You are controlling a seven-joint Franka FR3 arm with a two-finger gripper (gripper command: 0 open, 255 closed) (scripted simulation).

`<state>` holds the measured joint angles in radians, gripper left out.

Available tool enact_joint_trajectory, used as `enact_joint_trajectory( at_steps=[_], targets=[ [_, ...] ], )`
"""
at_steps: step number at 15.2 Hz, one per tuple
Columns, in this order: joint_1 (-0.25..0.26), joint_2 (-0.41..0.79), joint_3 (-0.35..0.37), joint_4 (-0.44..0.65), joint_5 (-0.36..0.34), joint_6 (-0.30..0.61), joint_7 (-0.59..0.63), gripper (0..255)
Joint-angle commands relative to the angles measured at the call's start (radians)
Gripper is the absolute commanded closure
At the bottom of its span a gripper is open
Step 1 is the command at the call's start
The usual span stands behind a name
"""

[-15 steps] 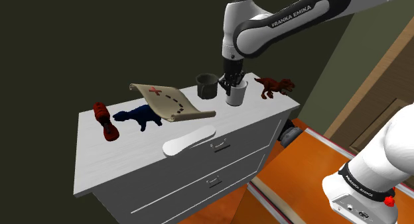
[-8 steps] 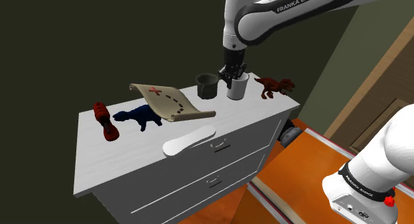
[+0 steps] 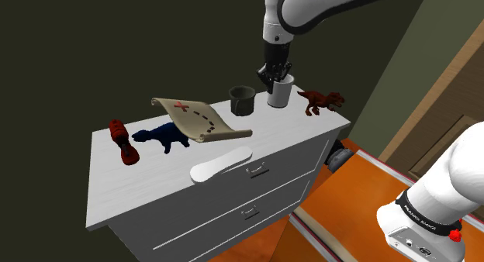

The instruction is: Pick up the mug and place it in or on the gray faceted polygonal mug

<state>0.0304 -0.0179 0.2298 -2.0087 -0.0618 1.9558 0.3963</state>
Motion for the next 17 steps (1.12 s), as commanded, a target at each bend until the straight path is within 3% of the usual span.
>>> enact_joint_trajectory(
  at_steps=[1, 11, 17],
  targets=[
    [0.000, -0.005, 0.000, 0.023, 0.002, -0.028, -0.003, 255],
    [-0.001, -0.024, -0.001, 0.129, 0.008, -0.152, -0.013, 255],
    [0.025, 0.237, 0.013, 0.488, -0.052, -0.260, 0.027, 255]
  ],
)
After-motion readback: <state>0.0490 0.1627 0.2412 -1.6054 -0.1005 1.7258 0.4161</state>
